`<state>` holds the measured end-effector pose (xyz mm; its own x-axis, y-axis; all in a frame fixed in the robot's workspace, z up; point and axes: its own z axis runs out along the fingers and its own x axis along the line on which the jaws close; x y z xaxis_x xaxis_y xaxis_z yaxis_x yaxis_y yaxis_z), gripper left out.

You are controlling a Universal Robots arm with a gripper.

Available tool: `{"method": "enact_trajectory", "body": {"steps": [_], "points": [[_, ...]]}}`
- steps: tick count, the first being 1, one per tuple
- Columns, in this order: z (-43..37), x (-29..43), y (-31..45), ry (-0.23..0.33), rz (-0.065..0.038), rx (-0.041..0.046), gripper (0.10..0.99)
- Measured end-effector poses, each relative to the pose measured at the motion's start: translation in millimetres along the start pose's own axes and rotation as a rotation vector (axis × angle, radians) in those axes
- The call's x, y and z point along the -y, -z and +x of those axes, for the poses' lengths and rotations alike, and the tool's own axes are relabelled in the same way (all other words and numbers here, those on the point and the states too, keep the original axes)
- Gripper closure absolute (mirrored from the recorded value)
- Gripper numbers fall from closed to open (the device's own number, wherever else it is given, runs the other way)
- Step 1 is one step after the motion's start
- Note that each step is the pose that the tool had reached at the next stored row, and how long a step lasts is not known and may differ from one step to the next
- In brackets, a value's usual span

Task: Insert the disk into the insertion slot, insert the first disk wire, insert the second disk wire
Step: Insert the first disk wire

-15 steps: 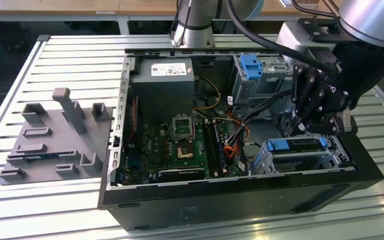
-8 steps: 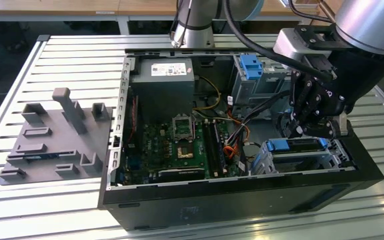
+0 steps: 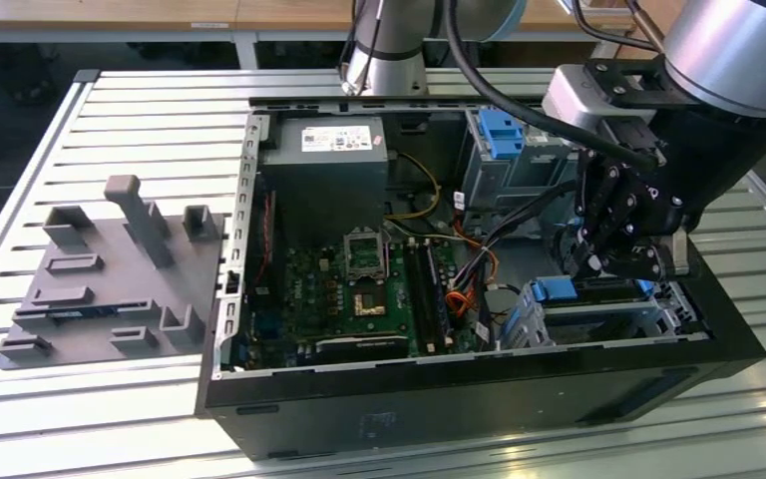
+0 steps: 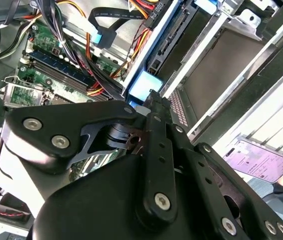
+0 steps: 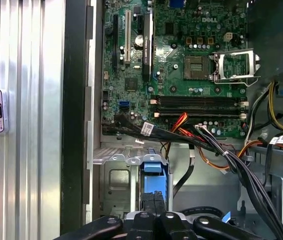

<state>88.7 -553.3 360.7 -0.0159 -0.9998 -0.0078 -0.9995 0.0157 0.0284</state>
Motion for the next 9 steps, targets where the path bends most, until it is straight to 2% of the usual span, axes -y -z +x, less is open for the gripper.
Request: {"method": "enact_trajectory", "body": {"steps": [6,9], "points": [[0.0,1.0,-0.2,0.0,0.0,0.0,0.98],[0.0,4.0,-0.1,0.0,0.0,-0.0001,0.98]]}}
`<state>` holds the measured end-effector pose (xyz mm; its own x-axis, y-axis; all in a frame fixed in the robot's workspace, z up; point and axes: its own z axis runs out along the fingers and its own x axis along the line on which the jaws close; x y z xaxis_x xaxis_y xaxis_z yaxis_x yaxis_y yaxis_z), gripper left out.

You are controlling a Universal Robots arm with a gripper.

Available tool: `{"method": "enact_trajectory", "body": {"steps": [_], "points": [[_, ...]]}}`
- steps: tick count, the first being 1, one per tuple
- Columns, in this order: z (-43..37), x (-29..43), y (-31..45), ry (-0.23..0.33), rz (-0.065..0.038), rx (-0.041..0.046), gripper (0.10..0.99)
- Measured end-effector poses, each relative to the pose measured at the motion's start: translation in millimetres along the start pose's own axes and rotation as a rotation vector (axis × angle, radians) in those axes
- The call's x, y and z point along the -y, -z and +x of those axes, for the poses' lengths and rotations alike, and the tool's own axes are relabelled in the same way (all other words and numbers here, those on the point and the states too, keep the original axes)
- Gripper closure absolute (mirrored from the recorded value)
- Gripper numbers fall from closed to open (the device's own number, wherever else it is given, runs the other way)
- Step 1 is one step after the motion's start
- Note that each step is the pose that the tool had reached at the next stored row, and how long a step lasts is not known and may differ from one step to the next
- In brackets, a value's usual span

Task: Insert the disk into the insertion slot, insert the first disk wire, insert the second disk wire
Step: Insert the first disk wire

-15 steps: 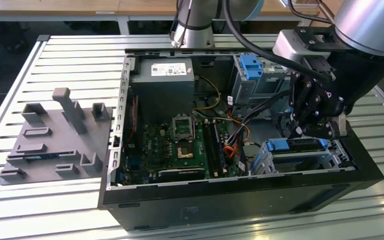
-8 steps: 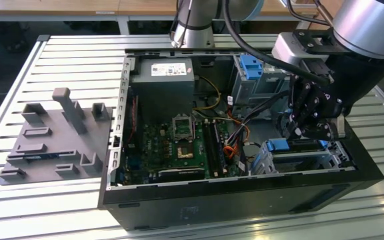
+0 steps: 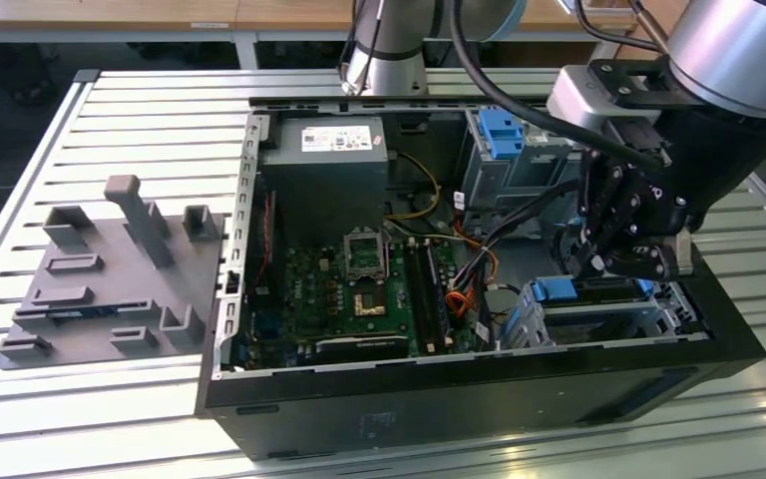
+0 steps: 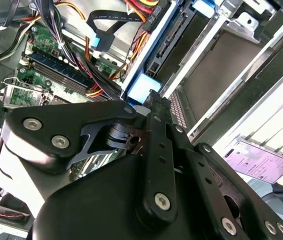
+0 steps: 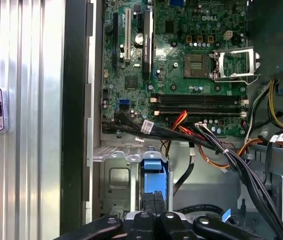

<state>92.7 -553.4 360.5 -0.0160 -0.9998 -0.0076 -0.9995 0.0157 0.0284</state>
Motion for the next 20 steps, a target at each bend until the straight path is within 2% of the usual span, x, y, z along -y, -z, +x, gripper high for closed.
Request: {"method": "enact_trajectory", "body": {"steps": [10,20], "points": [[-1.0,27.0,0.6,0.0,0.0,-0.0001,0.98],[-10.5,29.0,0.2,-0.016,0.0,0.0014,0.98]]}}
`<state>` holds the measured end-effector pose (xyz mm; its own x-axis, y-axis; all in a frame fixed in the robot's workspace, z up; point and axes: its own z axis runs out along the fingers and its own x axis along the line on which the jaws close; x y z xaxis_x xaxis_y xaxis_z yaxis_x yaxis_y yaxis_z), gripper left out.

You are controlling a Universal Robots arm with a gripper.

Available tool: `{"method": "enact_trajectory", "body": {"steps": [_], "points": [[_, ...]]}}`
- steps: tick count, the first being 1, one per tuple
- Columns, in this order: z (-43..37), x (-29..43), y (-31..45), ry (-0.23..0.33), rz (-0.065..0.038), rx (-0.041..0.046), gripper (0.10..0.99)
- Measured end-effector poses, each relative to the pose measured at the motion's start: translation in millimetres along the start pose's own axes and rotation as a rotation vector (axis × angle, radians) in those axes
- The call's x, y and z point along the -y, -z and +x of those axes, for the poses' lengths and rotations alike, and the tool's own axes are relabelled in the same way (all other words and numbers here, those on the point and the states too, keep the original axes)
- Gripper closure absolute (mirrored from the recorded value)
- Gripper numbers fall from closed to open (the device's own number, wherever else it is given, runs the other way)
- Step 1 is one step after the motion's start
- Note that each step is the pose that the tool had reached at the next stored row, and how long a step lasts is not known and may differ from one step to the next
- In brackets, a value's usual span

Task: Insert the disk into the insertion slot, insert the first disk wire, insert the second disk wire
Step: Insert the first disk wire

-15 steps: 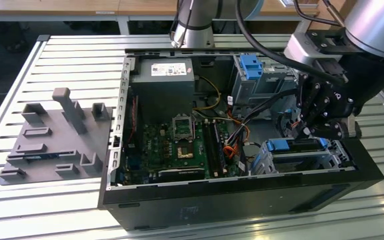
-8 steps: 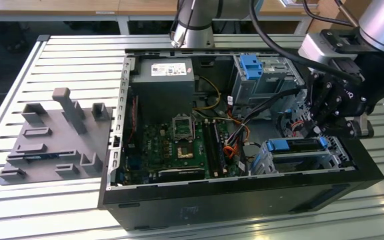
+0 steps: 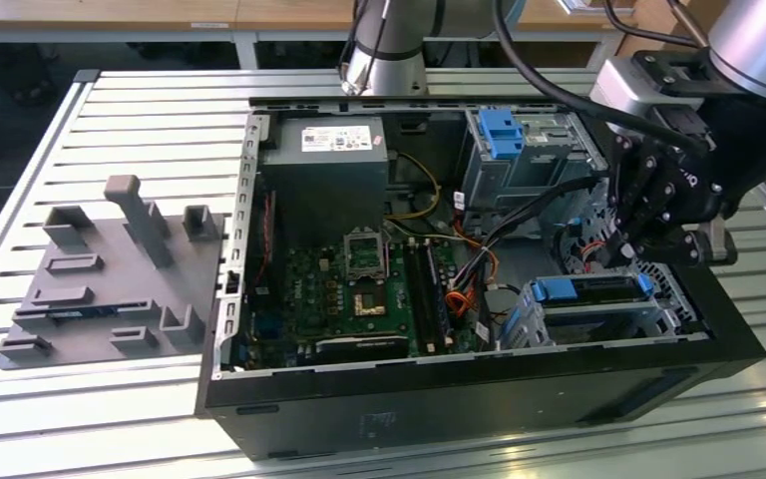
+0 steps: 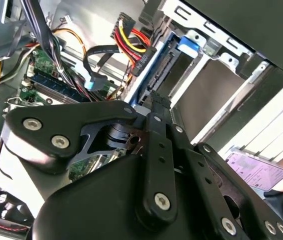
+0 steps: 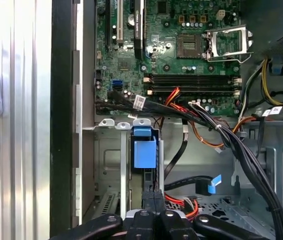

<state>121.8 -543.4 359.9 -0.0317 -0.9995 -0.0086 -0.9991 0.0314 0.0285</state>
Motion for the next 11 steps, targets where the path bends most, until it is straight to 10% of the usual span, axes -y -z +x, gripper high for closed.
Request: {"method": "enact_trajectory", "body": {"steps": [11], "points": [[-17.1,11.5,-1.8,-0.005,0.0,0.0005,0.918]]}}
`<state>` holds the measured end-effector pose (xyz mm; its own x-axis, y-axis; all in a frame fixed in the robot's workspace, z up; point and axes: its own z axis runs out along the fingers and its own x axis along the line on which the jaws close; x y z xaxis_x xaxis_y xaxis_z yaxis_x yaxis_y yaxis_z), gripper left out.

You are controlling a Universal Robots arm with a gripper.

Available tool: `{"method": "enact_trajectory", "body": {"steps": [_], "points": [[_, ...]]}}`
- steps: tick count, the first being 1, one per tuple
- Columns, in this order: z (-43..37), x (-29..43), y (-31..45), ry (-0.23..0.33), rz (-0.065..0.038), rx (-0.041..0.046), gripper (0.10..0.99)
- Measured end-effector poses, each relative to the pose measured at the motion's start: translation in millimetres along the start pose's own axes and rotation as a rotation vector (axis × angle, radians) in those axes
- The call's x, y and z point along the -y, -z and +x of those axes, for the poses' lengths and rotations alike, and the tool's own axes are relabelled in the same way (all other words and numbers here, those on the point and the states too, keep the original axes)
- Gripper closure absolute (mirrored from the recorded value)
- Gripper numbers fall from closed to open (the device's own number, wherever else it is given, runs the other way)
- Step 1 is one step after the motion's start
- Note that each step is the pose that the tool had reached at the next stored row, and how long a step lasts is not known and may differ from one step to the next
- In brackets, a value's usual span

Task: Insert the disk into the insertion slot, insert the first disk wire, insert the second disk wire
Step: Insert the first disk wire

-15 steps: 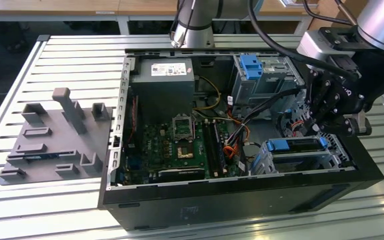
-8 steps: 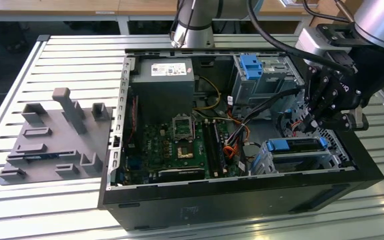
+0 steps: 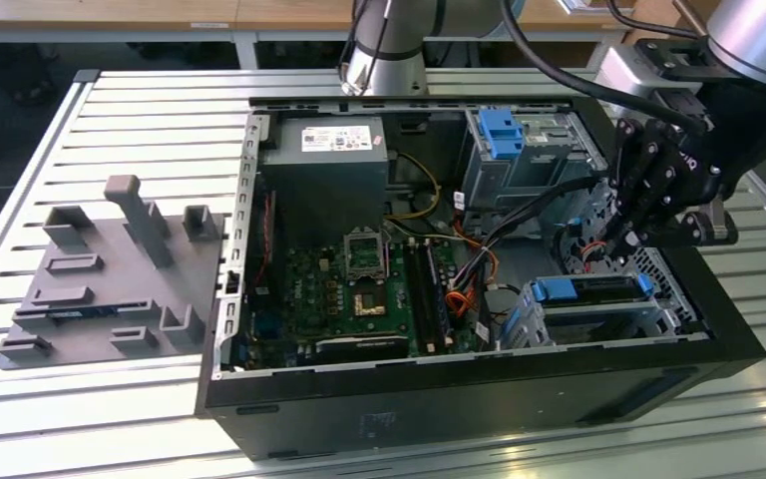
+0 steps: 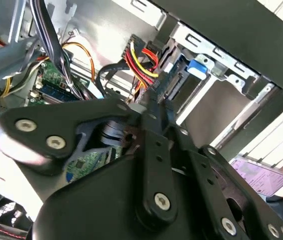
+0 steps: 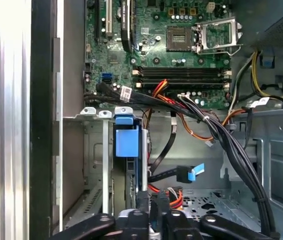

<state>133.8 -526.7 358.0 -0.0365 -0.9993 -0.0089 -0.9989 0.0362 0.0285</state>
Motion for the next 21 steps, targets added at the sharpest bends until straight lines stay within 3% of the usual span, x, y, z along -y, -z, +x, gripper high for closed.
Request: {"method": "enact_trajectory", "body": {"steps": [1,9,21], "points": [[-0.6,0.6,-0.1,-0.006,0.0,0.0,0.847],[-4.0,4.2,-2.5,-0.064,0.001,0.0005,0.847],[-7.5,7.2,-8.4,-0.157,0.002,-0.0093,0.847]]}}
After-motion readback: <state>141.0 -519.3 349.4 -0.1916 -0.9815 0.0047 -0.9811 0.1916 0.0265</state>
